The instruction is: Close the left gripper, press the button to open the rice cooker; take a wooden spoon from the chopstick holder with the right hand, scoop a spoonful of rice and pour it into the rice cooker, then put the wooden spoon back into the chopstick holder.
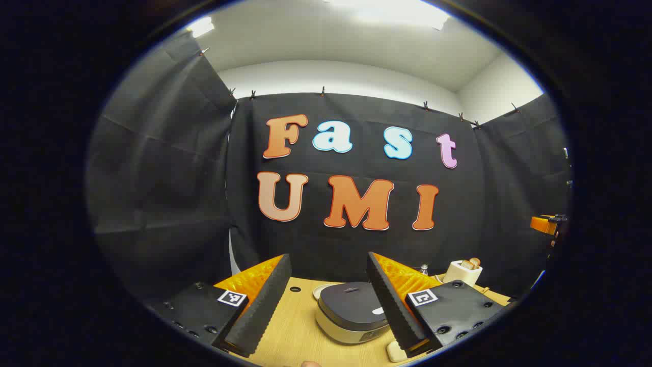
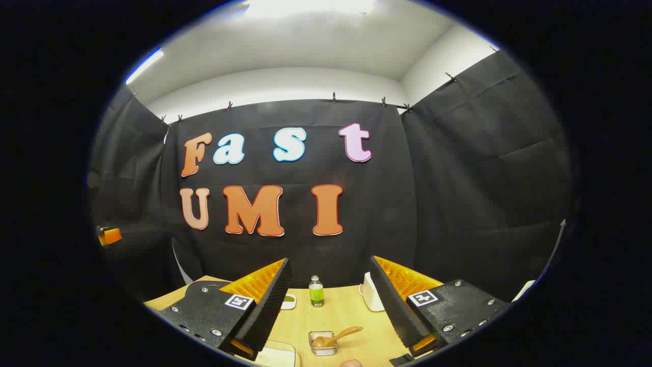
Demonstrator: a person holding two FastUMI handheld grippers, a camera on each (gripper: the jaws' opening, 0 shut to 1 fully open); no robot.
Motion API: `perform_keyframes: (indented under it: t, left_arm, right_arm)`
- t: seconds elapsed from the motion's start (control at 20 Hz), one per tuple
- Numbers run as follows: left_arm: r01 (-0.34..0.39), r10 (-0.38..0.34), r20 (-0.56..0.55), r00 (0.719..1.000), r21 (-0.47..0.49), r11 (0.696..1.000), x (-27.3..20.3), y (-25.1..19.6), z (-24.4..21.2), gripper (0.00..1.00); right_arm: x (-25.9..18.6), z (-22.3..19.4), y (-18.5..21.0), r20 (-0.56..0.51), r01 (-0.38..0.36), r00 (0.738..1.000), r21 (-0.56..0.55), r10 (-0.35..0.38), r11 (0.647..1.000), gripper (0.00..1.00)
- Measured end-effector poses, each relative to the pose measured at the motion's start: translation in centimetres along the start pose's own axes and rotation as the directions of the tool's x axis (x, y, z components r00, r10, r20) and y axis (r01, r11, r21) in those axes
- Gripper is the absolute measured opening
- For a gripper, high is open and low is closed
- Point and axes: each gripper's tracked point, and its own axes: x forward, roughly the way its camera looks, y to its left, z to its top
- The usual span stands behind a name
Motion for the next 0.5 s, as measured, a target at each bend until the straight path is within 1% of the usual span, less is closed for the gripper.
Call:
perform_keyframes:
  t: [0.05,0.15,0.25,0.4,0.45,0.5]
  left_arm:
    - [-0.006,0.006,0.003,1.000,0.015,1.000,0.2,0.2,0.0,0.97]
    - [0.001,0.000,-0.018,1.000,0.044,0.999,0.6,-0.3,-1.0,0.98]
    - [0.010,-0.008,-0.026,1.000,0.049,0.999,0.8,-1.1,-1.3,0.98]
    - [0.021,-0.019,-0.026,0.999,0.055,0.998,0.9,-2.2,-1.3,0.99]
    - [0.022,-0.020,-0.034,0.999,0.058,0.998,1.0,-2.4,-1.7,0.99]
    - [0.019,-0.016,-0.042,0.999,0.060,0.998,1.1,-2.5,-1.7,0.99]
  right_arm:
    - [0.2,-0.3,0.2,-0.003,-0.006,1.000,-0.005,0.006,1.000,0.95]
    - [0.5,-0.9,0.5,-0.016,-0.023,1.000,-0.002,0.023,1.000,0.95]
    - [0.6,-1.3,0.4,-0.032,-0.037,0.999,0.006,0.038,0.999,0.95]
    - [1.0,-1.4,0.1,-0.030,-0.034,0.999,-0.012,0.034,0.999,0.95]
    - [1.2,-1.5,0.3,-0.038,-0.042,0.998,-0.013,0.041,0.999,1.00]
    - [1.2,-1.6,0.4,-0.046,-0.050,0.998,-0.010,0.049,0.999,1.00]
